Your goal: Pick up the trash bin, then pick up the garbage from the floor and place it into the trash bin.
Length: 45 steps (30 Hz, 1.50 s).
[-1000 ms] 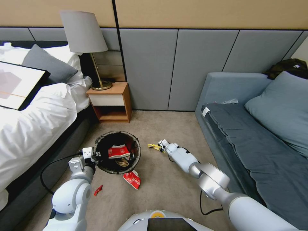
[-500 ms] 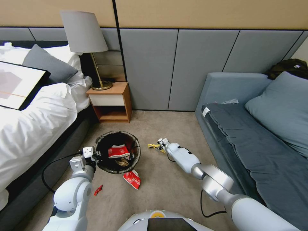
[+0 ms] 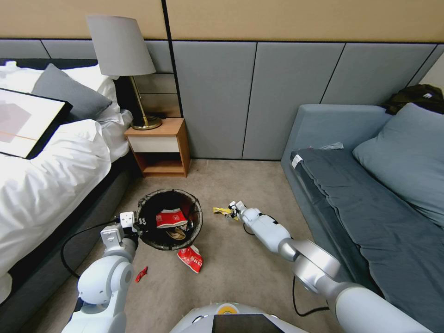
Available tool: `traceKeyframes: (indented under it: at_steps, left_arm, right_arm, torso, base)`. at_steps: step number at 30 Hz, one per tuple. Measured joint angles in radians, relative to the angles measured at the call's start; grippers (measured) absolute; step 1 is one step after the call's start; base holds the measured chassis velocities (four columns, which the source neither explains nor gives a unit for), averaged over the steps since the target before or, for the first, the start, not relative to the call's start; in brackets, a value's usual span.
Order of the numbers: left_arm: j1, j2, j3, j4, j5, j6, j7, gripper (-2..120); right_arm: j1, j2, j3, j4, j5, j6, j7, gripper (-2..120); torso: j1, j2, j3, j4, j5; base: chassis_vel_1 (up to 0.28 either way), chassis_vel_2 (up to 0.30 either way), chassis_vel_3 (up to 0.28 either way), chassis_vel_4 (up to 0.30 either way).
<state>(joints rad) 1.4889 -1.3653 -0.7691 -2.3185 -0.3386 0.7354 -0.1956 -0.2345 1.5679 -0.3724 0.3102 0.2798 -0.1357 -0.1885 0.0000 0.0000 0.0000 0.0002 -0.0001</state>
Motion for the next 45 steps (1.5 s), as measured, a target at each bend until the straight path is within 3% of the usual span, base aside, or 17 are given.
traceKeyframes:
  at_steps: [8, 25, 31, 33, 34, 37, 38, 40, 41, 44, 45]
  left_arm:
    - [0.002, -0.003, 0.004, 0.001, 0.000, 0.000, 0.000, 0]
    - [0.000, -0.008, 0.002, 0.008, 0.001, 0.000, 0.000, 0]
    - [-0.003, -0.006, 0.002, 0.013, -0.001, 0.000, -0.001, 0]
    - [-0.008, -0.005, 0.005, 0.019, -0.004, 0.000, -0.005, 0]
    - [-0.008, -0.005, 0.005, 0.019, -0.004, 0.000, -0.005, 0]
    - [-0.013, -0.006, 0.008, 0.023, -0.005, 0.000, -0.008, 0]
    - [-0.013, -0.006, 0.008, 0.023, -0.005, 0.000, -0.008, 0]
    - [-0.013, -0.005, 0.009, 0.024, -0.006, 0.000, -0.008, 0]
    - [-0.013, -0.005, 0.009, 0.024, -0.006, 0.000, -0.008, 0]
    - [-0.013, -0.001, 0.012, 0.028, -0.006, 0.000, -0.008, 0]
    - [-0.013, -0.001, 0.012, 0.028, -0.006, 0.000, -0.008, 0]
  right_arm:
    - [0.025, 0.041, 0.007, -0.070, -0.027, 0.024, -0.003, 100]
    - [-0.077, -0.050, 0.012, 0.100, 0.008, 0.038, 0.002, 100]
    - [-0.158, -0.141, 0.022, 0.307, 0.115, 0.020, 0.039, 100]
    - [-0.200, -0.193, 0.040, 0.435, 0.174, 0.007, 0.075, 100]
    - [-0.200, -0.193, 0.040, 0.435, 0.174, 0.007, 0.075, 100]
    - [-0.257, -0.281, 0.090, 0.643, 0.262, -0.014, 0.135, 100]
    - [-0.257, -0.281, 0.090, 0.643, 0.262, -0.014, 0.135, 100]
    - [-0.300, -0.346, 0.144, 0.772, 0.293, -0.025, 0.167, 100]
    - [-0.300, -0.346, 0.144, 0.772, 0.293, -0.025, 0.167, 100]
    - [-0.390, -0.466, 0.290, 1.009, 0.318, -0.039, 0.218, 100]
    - [-0.390, -0.466, 0.290, 1.009, 0.318, -0.039, 0.218, 100]
  torso:
    - [0.000, 0.000, 0.000, -0.0005, -0.0002]
    - [0.000, 0.000, 0.000, -0.0003, 0.0002]
    - [0.000, 0.000, 0.000, -0.0002, 0.0003]
    - [0.000, 0.000, 0.000, -0.0004, 0.0003]
    - [0.000, 0.000, 0.000, -0.0004, 0.0003]
    - [0.000, 0.000, 0.000, 0.0004, 0.0006]
    - [0.000, 0.000, 0.000, 0.0004, 0.0006]
    - [0.000, 0.000, 0.000, 0.0002, 0.0004]
    - [0.000, 0.000, 0.000, 0.0002, 0.0004]
    - [0.000, 0.000, 0.000, -0.0007, 0.0002]
    - [0.000, 0.000, 0.000, -0.0007, 0.0002]
  base:
    - [0.000, 0.000, 0.000, 0.000]
    - [0.000, 0.000, 0.000, 0.000]
    - [0.000, 0.000, 0.000, 0.000]
    - [0.000, 0.000, 0.000, 0.000]
    - [0.000, 0.000, 0.000, 0.000]
    - [0.000, 0.000, 0.000, 0.000]
    - [0.000, 0.000, 0.000, 0.000]
    - [0.000, 0.000, 0.000, 0.000]
    - [0.000, 0.000, 0.000, 0.000]
    - [0.000, 0.000, 0.000, 0.000]
    - [0.000, 0.000, 0.000, 0.000]
